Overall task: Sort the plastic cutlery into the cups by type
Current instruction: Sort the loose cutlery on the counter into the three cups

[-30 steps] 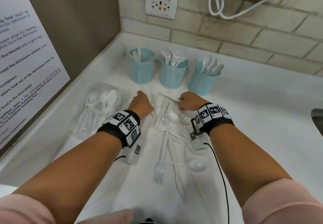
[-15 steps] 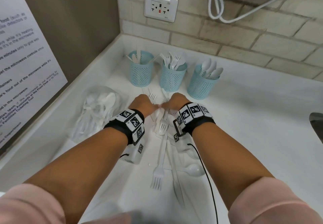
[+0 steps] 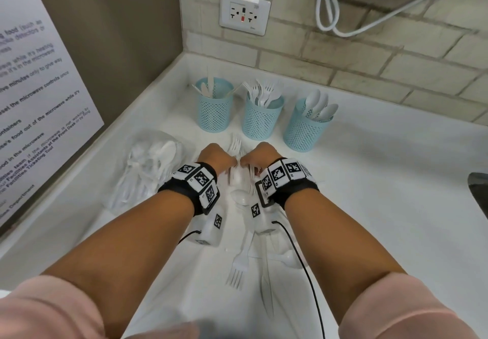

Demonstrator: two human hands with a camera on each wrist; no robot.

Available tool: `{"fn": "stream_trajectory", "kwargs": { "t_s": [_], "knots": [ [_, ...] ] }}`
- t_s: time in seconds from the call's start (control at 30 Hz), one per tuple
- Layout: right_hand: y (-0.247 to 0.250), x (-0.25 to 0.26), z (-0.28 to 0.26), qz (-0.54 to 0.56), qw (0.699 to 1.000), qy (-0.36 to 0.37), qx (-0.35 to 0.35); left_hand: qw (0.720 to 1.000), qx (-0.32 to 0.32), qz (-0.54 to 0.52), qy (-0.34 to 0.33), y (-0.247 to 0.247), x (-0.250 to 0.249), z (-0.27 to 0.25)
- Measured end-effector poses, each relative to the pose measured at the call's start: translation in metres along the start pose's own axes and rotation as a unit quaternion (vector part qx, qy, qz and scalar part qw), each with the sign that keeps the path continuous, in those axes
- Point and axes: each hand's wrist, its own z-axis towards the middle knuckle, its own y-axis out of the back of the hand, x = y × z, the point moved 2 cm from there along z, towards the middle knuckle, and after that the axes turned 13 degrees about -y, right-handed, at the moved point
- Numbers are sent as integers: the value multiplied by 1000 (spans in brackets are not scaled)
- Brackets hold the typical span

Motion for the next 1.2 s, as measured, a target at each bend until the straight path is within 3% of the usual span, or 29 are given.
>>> {"fn": "stream_trajectory", "kwargs": {
  "t_s": [0.2, 0.27, 0.3, 0.4, 0.53, 0.63, 0.77, 0.87, 1.1, 1.2],
  "knots": [
    [3, -5, 2, 57, 992, -60, 95, 998, -32, -54, -19, 2, -1, 0],
    [2, -9, 2, 59, 985, -66, 146, 994, -26, -108, -10, 2, 2, 2],
    [0, -13, 6, 110, 976, -67, 176, 990, -24, -142, -7, 3, 4, 1],
    [2, -20, 9, 267, 936, -39, 224, 971, -24, -240, 0, 4, 8, -1],
    [12, -10, -4, 203, 929, 25, 307, 932, 8, -363, 6, 7, 4, -4],
    [18, -7, -8, 190, 931, 57, 305, 909, 47, -413, -4, 12, -3, -10],
    [22, -11, -2, 322, 914, 61, 238, 897, 100, -430, -27, 15, -5, -20],
    [24, -9, -3, 359, 909, 71, 201, 893, 125, -430, -44, 15, -4, -24],
    [23, 0, -11, 431, 874, 101, 201, 876, 147, -454, -74, 12, -4, -33],
    [22, 0, -12, 425, 882, 93, 179, 878, 147, -445, -92, 12, -5, -34]
  ]
}}
